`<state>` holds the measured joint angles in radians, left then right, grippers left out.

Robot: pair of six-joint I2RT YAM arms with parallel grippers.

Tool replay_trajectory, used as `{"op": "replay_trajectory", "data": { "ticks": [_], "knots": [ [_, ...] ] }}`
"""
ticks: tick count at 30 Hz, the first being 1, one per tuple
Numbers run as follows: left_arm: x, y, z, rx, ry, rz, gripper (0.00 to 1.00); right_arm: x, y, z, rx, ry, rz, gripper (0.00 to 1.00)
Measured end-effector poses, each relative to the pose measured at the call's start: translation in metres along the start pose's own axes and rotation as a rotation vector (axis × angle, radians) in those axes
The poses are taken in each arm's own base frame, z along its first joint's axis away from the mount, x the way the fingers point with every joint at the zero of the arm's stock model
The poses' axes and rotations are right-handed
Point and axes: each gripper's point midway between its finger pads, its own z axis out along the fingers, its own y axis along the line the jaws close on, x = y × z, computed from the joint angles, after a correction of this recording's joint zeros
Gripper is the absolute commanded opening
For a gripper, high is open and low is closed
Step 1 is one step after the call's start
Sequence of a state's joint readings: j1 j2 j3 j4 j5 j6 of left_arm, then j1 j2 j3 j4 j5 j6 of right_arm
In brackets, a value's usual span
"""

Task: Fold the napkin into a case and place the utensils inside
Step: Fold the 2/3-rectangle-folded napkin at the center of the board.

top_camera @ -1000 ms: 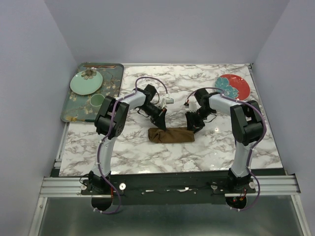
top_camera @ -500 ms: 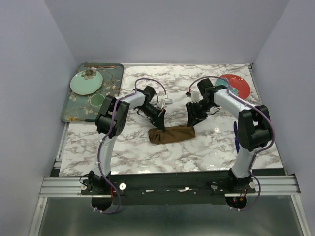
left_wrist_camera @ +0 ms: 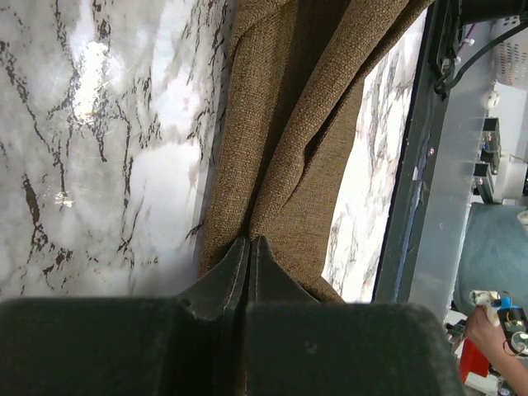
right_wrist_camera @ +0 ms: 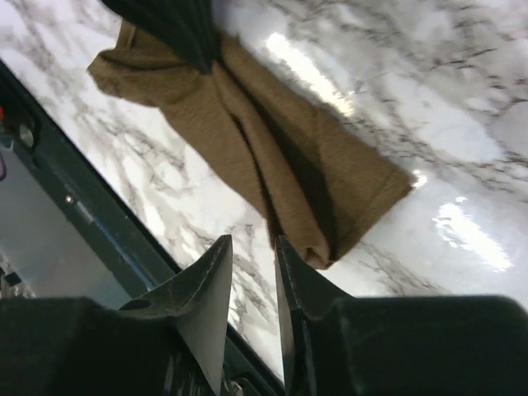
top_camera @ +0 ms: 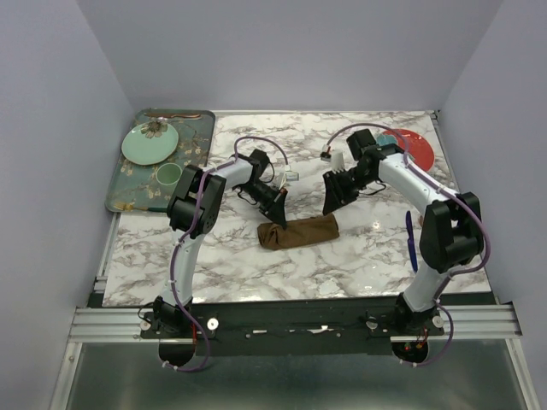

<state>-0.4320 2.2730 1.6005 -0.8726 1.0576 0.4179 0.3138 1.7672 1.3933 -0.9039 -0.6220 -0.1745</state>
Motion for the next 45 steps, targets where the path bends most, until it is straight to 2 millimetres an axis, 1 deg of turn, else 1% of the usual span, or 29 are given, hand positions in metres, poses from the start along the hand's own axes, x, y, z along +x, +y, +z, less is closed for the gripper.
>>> {"op": "replay_trajectory", "data": {
  "ticks": [4, 8, 11, 14, 17, 18, 20, 21, 22, 24, 25, 28, 29, 31, 32, 33, 35, 36, 38, 39, 40, 42, 45],
  "knots": [
    [-0.002, 0.001, -0.001, -0.001, -0.001, -0.007, 0.06, 0.020, 0.020, 0.012, -0.060, 0.050, -0.025, 0.33],
    [-0.002, 0.002, -0.002, -0.002, -0.004, -0.013, 0.06, 0.029, 0.027, 0.023, -0.076, 0.083, -0.044, 0.33],
    [-0.002, 0.002, -0.002, -0.002, -0.003, -0.017, 0.07, 0.026, 0.019, 0.032, -0.055, 0.084, -0.050, 0.33],
    [-0.002, 0.002, -0.002, -0.001, -0.003, -0.024, 0.10, 0.024, 0.000, 0.049, -0.019, 0.102, -0.029, 0.33],
    [-0.003, 0.003, -0.002, -0.002, -0.003, -0.026, 0.21, 0.028, -0.015, 0.065, 0.009, 0.130, 0.001, 0.33],
    [-0.003, 0.003, -0.002, -0.002, -0.003, -0.027, 0.28, 0.029, -0.019, 0.068, 0.016, 0.137, 0.009, 0.33],
    [-0.003, 0.003, -0.002, -0.001, -0.005, -0.026, 0.35, 0.032, -0.025, 0.074, 0.031, 0.152, 0.027, 0.33],
    [-0.004, 0.002, -0.002, 0.006, -0.008, -0.028, 0.41, 0.034, -0.028, 0.077, 0.038, 0.160, 0.039, 0.33],
    [-0.005, 0.001, -0.003, 0.010, -0.012, -0.028, 0.43, 0.035, -0.029, 0.078, 0.044, 0.164, 0.049, 0.33],
    [-0.008, 0.000, -0.007, 0.010, -0.027, -0.025, 0.52, 0.035, -0.030, 0.079, 0.053, 0.164, 0.064, 0.32],
    [-0.010, -0.001, -0.009, 0.003, -0.035, -0.018, 0.54, 0.035, -0.030, 0.079, 0.055, 0.164, 0.066, 0.32],
    [-0.019, 0.000, -0.025, -0.039, -0.083, 0.013, 0.57, 0.035, -0.032, 0.079, 0.068, 0.163, 0.081, 0.32],
    [-0.026, -0.002, -0.041, -0.074, -0.122, 0.014, 0.58, 0.035, -0.032, 0.079, 0.071, 0.164, 0.086, 0.32],
    [-0.035, -0.005, -0.063, -0.120, -0.177, 0.024, 0.60, 0.034, -0.032, 0.079, 0.074, 0.165, 0.097, 0.32],
    [-0.044, -0.010, -0.083, -0.160, -0.223, 0.042, 0.62, 0.034, -0.032, 0.079, 0.075, 0.165, 0.101, 0.32],
    [-0.048, -0.013, -0.095, -0.191, -0.249, 0.055, 0.68, 0.034, -0.032, 0.079, 0.075, 0.166, 0.105, 0.32],
    [-0.055, -0.028, -0.123, -0.254, -0.310, 0.089, 0.70, 0.034, -0.032, 0.080, 0.076, 0.168, 0.112, 0.32],
    [-0.055, -0.034, -0.129, -0.270, -0.323, 0.095, 0.73, 0.034, -0.032, 0.080, 0.076, 0.169, 0.117, 0.31],
    [-0.049, -0.052, -0.133, -0.301, -0.340, 0.104, 0.73, 0.034, -0.032, 0.080, 0.076, 0.172, 0.124, 0.31],
    [-0.042, -0.059, -0.130, -0.316, -0.337, 0.099, 0.71, 0.034, -0.032, 0.080, 0.077, 0.173, 0.126, 0.31],
    [-0.036, -0.063, -0.127, -0.335, -0.334, 0.091, 0.70, 0.034, -0.032, 0.080, 0.077, 0.174, 0.129, 0.32],
    [-0.019, -0.072, -0.113, -0.360, -0.310, 0.074, 0.66, 0.034, -0.032, 0.080, 0.076, 0.180, 0.134, 0.31],
    [0.004, -0.073, -0.091, -0.411, -0.259, 0.047, 0.59, 0.034, -0.032, 0.081, 0.076, 0.182, 0.137, 0.31]
  ]
}}
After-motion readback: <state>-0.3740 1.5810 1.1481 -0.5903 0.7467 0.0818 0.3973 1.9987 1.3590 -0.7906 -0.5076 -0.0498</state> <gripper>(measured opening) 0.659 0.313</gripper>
